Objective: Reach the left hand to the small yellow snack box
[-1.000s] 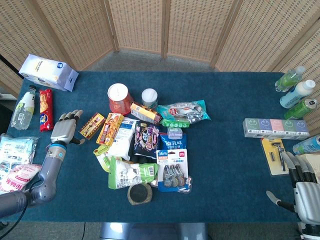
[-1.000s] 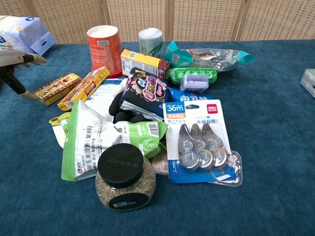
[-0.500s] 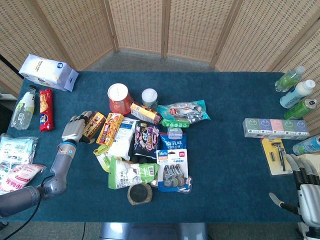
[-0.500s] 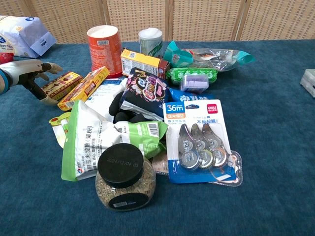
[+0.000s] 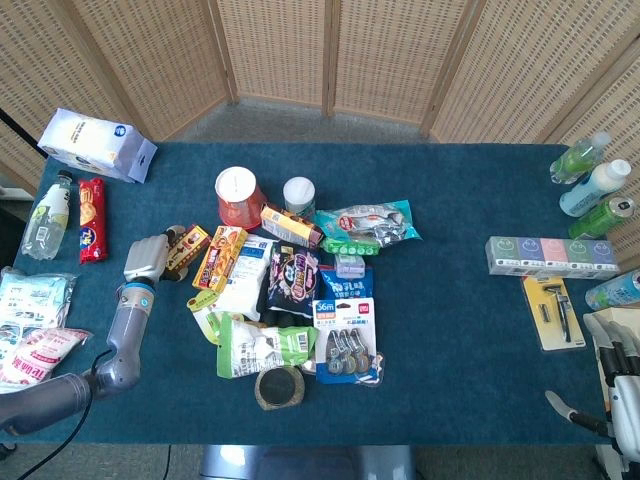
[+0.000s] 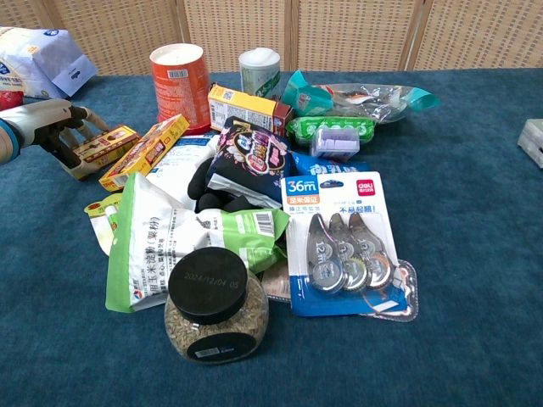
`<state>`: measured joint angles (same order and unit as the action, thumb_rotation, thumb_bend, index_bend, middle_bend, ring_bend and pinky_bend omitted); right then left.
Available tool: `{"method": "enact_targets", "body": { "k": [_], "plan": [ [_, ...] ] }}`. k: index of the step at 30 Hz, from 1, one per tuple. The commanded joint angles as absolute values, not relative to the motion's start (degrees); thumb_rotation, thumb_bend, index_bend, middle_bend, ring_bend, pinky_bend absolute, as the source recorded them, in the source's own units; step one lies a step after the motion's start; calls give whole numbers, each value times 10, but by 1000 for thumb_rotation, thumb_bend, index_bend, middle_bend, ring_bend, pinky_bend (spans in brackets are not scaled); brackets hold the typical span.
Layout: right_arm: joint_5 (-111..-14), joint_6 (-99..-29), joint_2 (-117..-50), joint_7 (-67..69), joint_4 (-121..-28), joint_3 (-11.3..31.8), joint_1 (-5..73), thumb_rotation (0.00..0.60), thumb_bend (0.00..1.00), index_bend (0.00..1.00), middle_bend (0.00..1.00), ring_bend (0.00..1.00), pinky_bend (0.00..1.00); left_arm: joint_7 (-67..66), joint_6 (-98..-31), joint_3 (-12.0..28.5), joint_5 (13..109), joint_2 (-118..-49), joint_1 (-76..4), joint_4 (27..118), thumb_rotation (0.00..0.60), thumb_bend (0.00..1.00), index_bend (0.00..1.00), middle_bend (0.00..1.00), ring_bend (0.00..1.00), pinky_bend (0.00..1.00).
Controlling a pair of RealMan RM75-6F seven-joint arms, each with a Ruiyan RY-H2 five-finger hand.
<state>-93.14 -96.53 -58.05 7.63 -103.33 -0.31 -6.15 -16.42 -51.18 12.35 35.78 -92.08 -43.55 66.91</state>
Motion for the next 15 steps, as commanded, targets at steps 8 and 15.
{"method": "enact_targets", "body": {
  "k": [8,15],
  "plan": [
    [-938,-964,-583,81,-1026,1,-58,589,148,0,0,0,0,-93,-583,152,438,-804,-372,836,600,460,483,529,709,502],
    [-939,-942,-599,83,-1013,4,-43,593,148,0,0,0,0,-3,-659,165,549,-712,-307,969,600,455,484,533,709,489]
  ]
}}
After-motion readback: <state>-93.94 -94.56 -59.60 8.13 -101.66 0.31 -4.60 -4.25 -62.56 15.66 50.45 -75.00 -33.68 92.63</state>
